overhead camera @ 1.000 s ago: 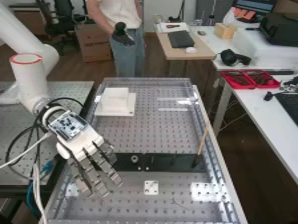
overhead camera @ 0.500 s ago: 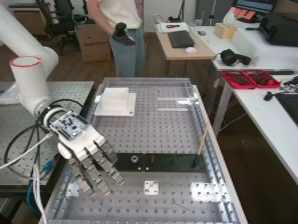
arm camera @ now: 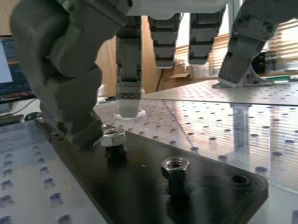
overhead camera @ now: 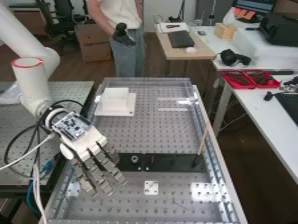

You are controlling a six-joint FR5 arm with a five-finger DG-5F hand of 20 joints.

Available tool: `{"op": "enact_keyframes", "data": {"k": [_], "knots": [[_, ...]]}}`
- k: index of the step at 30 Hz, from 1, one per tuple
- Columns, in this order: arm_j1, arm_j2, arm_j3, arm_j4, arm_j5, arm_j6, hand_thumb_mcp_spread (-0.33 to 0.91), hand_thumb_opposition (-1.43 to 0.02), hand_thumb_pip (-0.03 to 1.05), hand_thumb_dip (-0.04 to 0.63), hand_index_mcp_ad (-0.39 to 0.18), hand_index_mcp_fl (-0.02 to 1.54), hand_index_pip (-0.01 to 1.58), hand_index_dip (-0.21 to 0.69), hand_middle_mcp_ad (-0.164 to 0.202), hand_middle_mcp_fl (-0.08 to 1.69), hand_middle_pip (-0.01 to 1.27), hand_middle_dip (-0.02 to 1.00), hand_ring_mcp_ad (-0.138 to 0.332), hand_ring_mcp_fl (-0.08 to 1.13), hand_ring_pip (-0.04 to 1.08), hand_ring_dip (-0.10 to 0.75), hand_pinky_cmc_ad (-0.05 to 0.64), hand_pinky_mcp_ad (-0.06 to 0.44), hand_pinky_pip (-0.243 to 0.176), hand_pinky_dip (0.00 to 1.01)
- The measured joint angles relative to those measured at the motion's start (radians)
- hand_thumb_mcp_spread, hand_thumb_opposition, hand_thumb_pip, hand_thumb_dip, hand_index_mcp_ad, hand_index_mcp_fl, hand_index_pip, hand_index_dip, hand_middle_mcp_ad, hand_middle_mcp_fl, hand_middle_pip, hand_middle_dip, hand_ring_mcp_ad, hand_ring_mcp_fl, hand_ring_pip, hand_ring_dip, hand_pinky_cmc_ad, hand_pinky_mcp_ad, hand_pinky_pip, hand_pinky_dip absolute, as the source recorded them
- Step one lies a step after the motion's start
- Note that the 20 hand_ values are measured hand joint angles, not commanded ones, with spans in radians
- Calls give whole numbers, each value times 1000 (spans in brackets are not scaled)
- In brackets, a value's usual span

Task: Grab the larger nut and place it in the white container

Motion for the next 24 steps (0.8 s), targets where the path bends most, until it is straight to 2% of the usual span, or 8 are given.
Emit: {"op": "enact_keyframes", "data": {"k": [24], "knots": [[4, -2, -11, 28, 0, -12, 344, -862, 686, 269, -40, 65, 1559, 164, 101, 12, 140, 173, 176, 5, 119, 70, 386, 311, -89, 490]]}}
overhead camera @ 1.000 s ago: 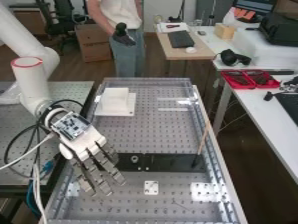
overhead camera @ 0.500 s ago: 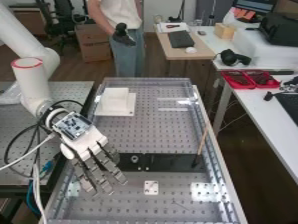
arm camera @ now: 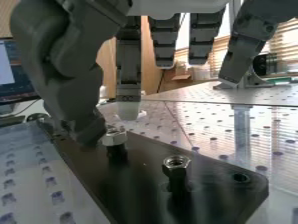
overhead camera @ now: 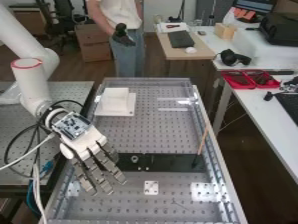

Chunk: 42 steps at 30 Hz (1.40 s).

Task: Grab the larger nut and place it in the white container

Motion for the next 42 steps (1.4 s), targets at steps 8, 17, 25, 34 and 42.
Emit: {"op": "enact_keyframes", "data": {"k": [8, 17, 25, 34, 42], "knots": [[-1, -2, 0, -6, -5, 3, 344, -862, 686, 269, -40, 105, 1559, 164, 101, 12, 140, 173, 176, 5, 124, 70, 384, 311, -89, 490], [-4, -6, 1, -10, -7, 4, 344, -862, 686, 269, -37, 113, 1559, 164, 103, 10, 140, 173, 178, 10, 120, 70, 382, 307, -89, 499], [-7, -8, 0, -7, -9, 1, 344, -862, 688, 269, -37, 122, 1559, 164, 103, 12, 140, 173, 171, 7, 138, 70, 379, 311, -89, 504], [-10, -9, 1, -7, -16, -2, 358, -860, 688, 269, -37, 138, 1559, 164, 101, 12, 140, 173, 162, 7, 136, 70, 379, 311, -89, 504], [-15, -13, 6, -12, -30, -6, 354, -860, 688, 269, -37, 140, 1559, 164, 101, 10, 140, 173, 162, 7, 138, 70, 380, 297, -89, 504]]}}
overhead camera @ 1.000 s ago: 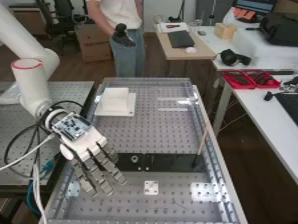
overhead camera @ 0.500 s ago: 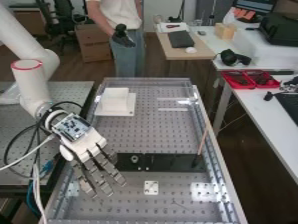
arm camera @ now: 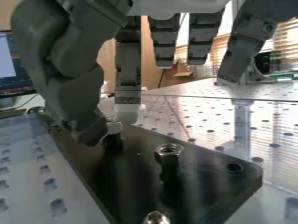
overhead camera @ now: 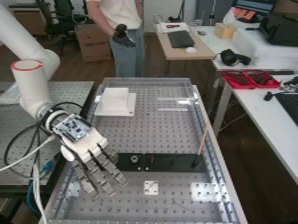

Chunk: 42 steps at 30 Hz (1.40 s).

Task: Grab the larger nut and place it in the white container

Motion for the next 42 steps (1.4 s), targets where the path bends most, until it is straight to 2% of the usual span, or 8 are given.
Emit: {"op": "enact_keyframes", "data": {"k": [26, 42], "knots": [[-9, -9, 8, -6, -17, -11, 358, -860, 688, 269, -45, 147, 1559, 164, 101, 12, 140, 173, 161, 7, 136, 70, 379, 295, -89, 504], [-17, -10, 5, 24, -21, -37, 351, -869, 661, 269, -42, 284, 1552, 126, 101, 59, 140, 173, 161, 7, 136, 70, 379, 291, -89, 504]]}}
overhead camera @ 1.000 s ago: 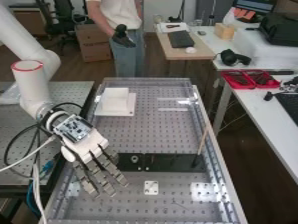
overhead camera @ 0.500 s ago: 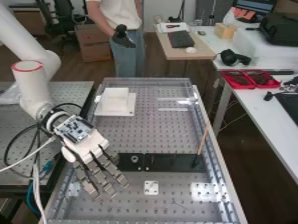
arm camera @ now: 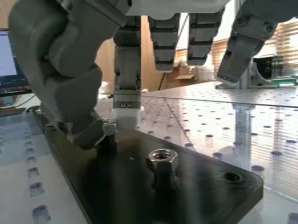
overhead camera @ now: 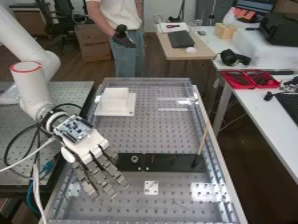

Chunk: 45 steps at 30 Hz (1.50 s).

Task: Grab the larger nut and place it in the white container

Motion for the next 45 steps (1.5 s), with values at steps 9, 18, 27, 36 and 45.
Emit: {"op": "enact_keyframes", "data": {"k": [9, 18, 27, 36, 45], "knots": [[-5, 3, -1, 1, -5, 1, 347, -866, 646, 269, -42, 316, 1545, 117, 99, 59, 140, 173, 161, 7, 138, 70, 379, 295, -89, 504], [-6, 11, -6, 13, -10, 3, 351, -880, 649, 269, -42, 316, 1545, 117, 99, 59, 140, 173, 159, 7, 138, 70, 363, 291, -89, 504], [3, 34, -11, 18, -23, -9, 351, -880, 649, 269, -42, 312, 1545, 117, 99, 59, 140, 173, 162, 7, 136, 70, 363, 291, -89, 494], [19, 102, -26, 12, -55, -58, 349, -880, 649, 269, -42, 316, 1545, 117, 99, 59, 140, 173, 152, 7, 131, 72, 363, 291, -89, 494], [44, 180, -47, -4, -165, -99, 349, -880, 646, 269, -44, 316, 1545, 122, 99, 59, 140, 173, 145, 7, 127, 72, 363, 295, -89, 494]]}}
